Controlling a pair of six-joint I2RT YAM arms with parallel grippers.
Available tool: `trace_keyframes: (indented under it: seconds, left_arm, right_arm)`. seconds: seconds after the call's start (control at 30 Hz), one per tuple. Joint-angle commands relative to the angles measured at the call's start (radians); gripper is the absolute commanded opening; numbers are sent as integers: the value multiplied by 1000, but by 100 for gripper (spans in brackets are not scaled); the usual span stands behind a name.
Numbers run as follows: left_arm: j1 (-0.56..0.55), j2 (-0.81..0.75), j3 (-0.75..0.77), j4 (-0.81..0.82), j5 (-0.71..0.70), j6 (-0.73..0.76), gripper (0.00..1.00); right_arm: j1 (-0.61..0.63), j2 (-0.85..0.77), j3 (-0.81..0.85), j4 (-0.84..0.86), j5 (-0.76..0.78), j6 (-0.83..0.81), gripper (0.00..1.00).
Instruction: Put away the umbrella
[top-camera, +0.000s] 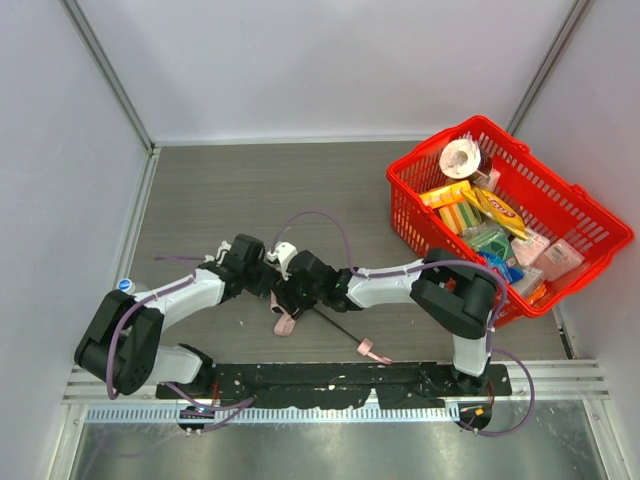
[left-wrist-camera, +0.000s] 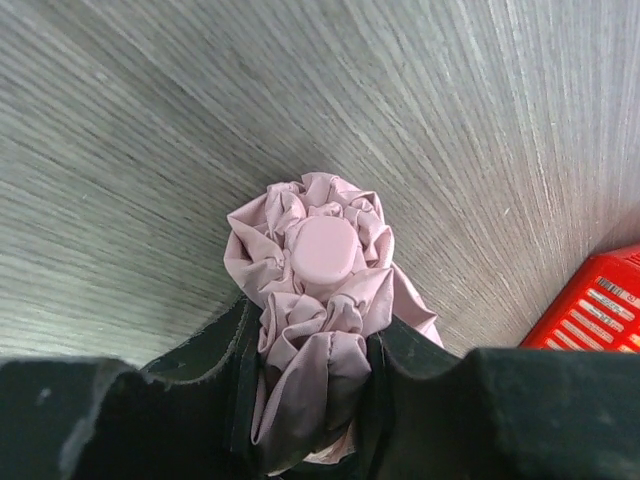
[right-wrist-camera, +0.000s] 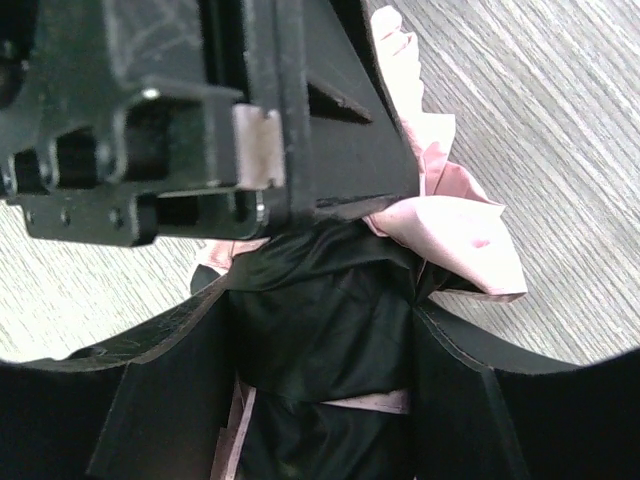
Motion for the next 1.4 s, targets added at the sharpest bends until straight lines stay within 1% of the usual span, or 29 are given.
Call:
trace_keyframes:
  seconds: [0.0, 0.17, 0.2, 0.27, 0.4, 0.47, 0.5, 0.53, 0.57, 0.6, 0.63, 0.67, 0.7, 0.73, 0.77, 0.8, 0.87, 0.9, 0.93, 0.97, 1.07, 1.13, 1.3, 1.37]
  left_arm:
    - [-5, 1, 60, -99, 145, -68, 0]
    - [-1, 3, 65, -145, 186, -99, 0]
    - [1, 3, 66, -154, 194, -102, 0]
    - [1, 9, 79, -180, 212, -106, 0]
    - [2, 32, 89, -202, 277, -112, 0]
    - [2, 43, 86, -199, 309, -122, 0]
    - [2, 44, 86, -202, 315, -122, 0]
    - [4, 40, 82, -200, 314, -125, 0]
    - [4, 29, 71, -194, 300, -123, 0]
    - [2, 17, 57, -190, 282, -123, 0]
    - [2, 5, 37, -156, 268, -128, 0]
    - [2, -8, 24, -130, 255, -122, 0]
    - [2, -20, 11, -113, 231, -103, 6]
    - [2, -29, 13, -116, 206, -80, 20]
    - [2, -35, 13, -114, 176, -47, 49]
    - [1, -47, 13, -108, 150, -18, 66]
    - [-1, -73, -3, -76, 113, 30, 83]
    - [1, -93, -12, -52, 93, 59, 90]
    - [1, -109, -24, -36, 79, 72, 92]
    - [-1, -123, -39, -15, 68, 85, 99]
    - [-2, -140, -44, -24, 18, 131, 100]
    - [-7, -134, -47, -12, -7, 159, 100]
    - [-24, -48, -33, 22, -21, 194, 100]
    - [-38, -9, -27, 33, -22, 187, 98]
  right_arm:
    - [31, 24, -26, -30, 101, -92, 66]
    - [54, 10, -19, -64, 236, -161, 68]
    - [56, 11, -17, -73, 252, -202, 68]
    - [66, 30, -6, -100, 327, -253, 68]
    - [71, 83, 0, -104, 391, -287, 66]
    - [65, 129, 17, -113, 388, -278, 59]
    - [63, 158, 21, -119, 382, -270, 43]
    - [62, 168, 20, -117, 350, -256, 35]
    - [59, 178, 15, -104, 330, -236, 23]
    - [56, 183, 8, -100, 287, -226, 16]
    - [51, 183, 7, -102, 262, -204, 5]
    - [44, 179, 3, -100, 215, -192, 1]
    - [39, 172, -5, -85, 191, -181, 1]
    - [30, 162, -20, -79, 140, -177, 1]
    - [16, 157, -34, -67, 98, -169, 1]
    - [2, 146, -38, -64, 67, -170, 1]
    - [-33, 127, -57, -45, -46, -121, 1]
    - [-54, 116, -74, -24, -109, -98, 1]
    - [-68, 99, -80, -9, -146, -74, 1]
    - [-94, 93, -91, 1, -202, -60, 1]
    - [-148, 67, -106, 76, -374, 20, 1]
    - [-191, 68, -117, 135, -561, 85, 1]
    - [-248, 119, -54, 157, -732, 173, 1]
    - [-265, 129, -55, 211, -786, 250, 1]
